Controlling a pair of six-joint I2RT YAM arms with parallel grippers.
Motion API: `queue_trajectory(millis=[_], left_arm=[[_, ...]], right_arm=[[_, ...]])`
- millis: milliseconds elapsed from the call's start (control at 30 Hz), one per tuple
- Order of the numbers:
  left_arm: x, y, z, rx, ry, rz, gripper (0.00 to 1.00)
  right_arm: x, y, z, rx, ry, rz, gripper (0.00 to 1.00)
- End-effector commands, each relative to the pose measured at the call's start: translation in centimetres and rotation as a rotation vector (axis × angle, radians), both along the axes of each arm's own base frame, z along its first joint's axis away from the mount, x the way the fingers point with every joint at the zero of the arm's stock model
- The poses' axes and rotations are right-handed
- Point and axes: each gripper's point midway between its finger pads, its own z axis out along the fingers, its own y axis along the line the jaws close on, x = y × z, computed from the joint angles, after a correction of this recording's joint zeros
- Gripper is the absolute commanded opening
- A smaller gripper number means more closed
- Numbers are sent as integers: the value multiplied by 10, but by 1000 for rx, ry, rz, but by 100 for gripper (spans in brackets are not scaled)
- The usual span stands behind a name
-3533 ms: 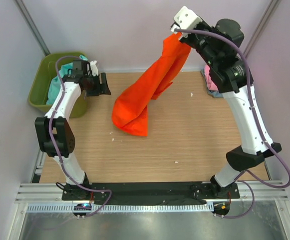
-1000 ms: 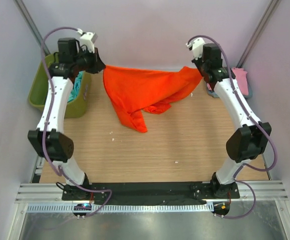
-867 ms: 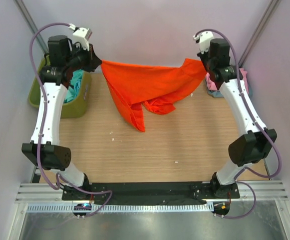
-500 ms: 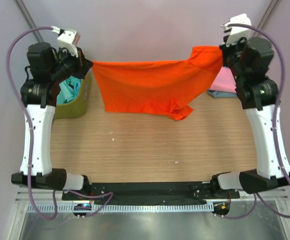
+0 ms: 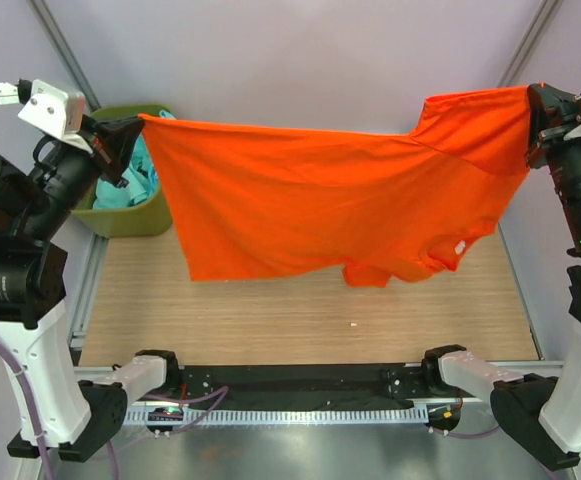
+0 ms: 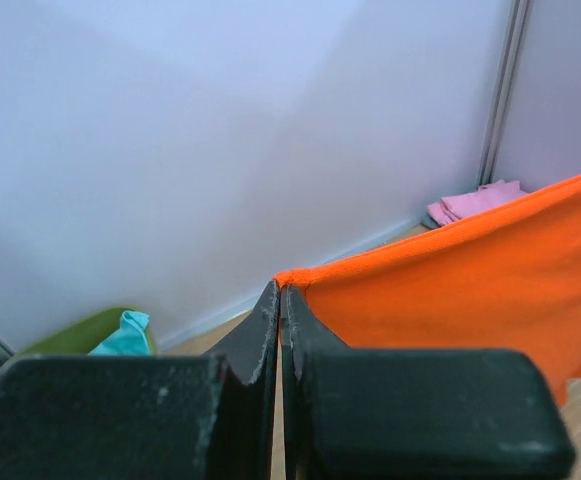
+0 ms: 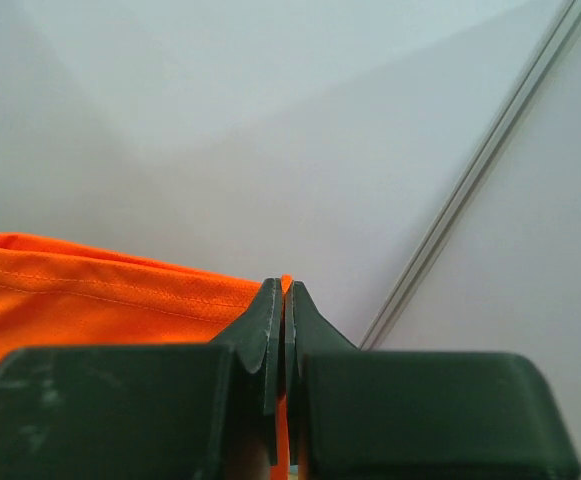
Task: Fold and stack the t-shirts
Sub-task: Flatten the tshirt out
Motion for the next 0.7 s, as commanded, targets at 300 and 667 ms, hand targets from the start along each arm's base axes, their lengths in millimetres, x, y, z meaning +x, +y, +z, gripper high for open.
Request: queue_trajectory(millis=[300, 667], left_arm=[[77, 6, -96, 65, 252, 52, 0], [156, -2, -278, 128, 647, 6, 0]], right_arm=[[83, 22, -89, -114, 227, 42, 1], [205, 47, -268, -234, 560, 86, 1]])
